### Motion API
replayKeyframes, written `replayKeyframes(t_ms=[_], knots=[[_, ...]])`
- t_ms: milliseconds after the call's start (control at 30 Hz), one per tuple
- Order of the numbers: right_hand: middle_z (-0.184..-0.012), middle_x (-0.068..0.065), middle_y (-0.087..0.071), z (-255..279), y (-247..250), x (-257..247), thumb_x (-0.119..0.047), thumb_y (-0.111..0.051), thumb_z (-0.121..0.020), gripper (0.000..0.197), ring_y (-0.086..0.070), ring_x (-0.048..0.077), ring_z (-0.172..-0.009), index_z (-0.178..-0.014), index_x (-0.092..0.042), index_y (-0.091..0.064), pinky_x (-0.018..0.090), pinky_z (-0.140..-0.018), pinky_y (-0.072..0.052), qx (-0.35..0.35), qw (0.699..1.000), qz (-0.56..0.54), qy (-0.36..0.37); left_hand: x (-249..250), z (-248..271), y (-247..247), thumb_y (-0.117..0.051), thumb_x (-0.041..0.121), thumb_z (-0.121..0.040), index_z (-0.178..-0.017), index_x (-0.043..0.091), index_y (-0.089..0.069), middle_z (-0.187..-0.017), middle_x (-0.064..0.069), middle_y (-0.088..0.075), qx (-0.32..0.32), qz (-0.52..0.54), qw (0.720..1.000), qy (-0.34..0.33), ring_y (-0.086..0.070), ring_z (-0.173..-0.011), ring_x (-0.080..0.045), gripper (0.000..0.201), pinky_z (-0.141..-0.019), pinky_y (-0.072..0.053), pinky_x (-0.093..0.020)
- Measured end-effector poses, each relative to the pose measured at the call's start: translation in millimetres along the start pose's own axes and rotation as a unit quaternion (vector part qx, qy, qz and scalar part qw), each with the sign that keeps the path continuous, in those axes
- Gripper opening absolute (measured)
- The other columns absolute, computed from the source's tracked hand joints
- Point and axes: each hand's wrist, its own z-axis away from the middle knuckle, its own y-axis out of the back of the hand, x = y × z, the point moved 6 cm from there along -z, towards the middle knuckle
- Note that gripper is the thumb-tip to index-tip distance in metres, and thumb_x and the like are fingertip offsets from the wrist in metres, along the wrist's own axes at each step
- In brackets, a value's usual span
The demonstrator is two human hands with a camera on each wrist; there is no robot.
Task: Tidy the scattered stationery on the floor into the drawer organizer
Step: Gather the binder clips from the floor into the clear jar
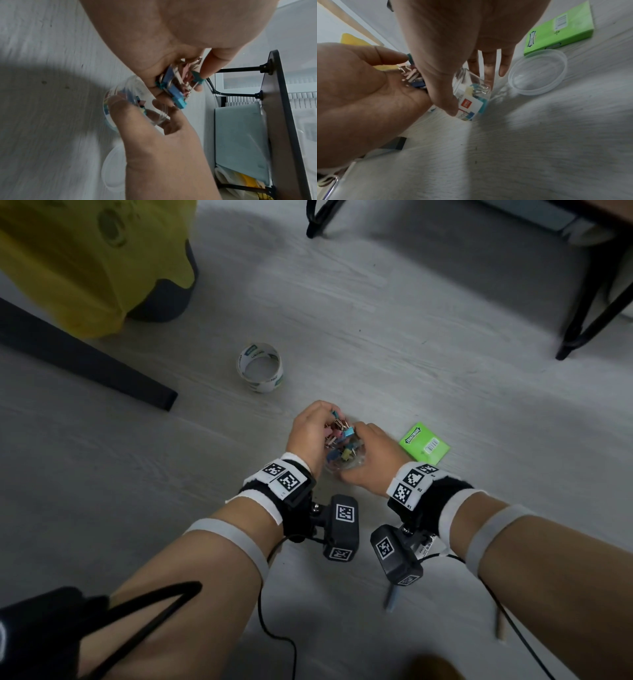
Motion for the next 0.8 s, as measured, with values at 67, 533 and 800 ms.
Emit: replayKeyframes(t_ms=[67, 533, 800], knots=[[-0.113, 0.003, -0.049, -1, 1, 2, -0.032, -0.082, -0.066, 0.068, -0.045, 0.013, -0.096, -0.124, -0.015, -0.051, 0.022, -0.078, -0.034, 0.0, 1.0, -0.001, -0.007, 0, 3, -5, -0.044, 0.008, -0.067, -0.067, 0.01, -0.059, -0.078, -0.017, -0.059, -0.017, 0.012, 1.0, 0.007, -0.056, -0.072, -0.027, 0.016, -0.068, -0.048, -0.031], [-0.111, 0.001, -0.055, -11, 1, 9, -0.03, -0.083, -0.062, 0.066, -0.053, 0.015, -0.1, -0.121, -0.021, -0.056, 0.022, -0.079, -0.037, 0.068, 0.996, -0.05, 0.003, 14, 14, -1, -0.028, 0.0, -0.088, -0.09, -0.009, -0.061, -0.096, -0.035, -0.068, -0.028, -0.011, 0.999, -0.028, -0.072, -0.084, -0.029, 0.034, -0.066, -0.056, -0.022], [-0.111, -0.002, -0.054, -6, 12, 1, -0.036, -0.085, -0.062, 0.069, -0.056, 0.013, -0.096, -0.121, -0.024, -0.053, 0.024, -0.081, -0.046, 0.095, 0.992, -0.06, 0.052, -3, -6, 33, -0.055, 0.025, -0.09, -0.118, 0.021, -0.061, -0.119, -0.004, -0.064, 0.073, -0.155, 0.984, -0.044, -0.063, -0.103, -0.014, 0.03, -0.09, -0.05, -0.033]])
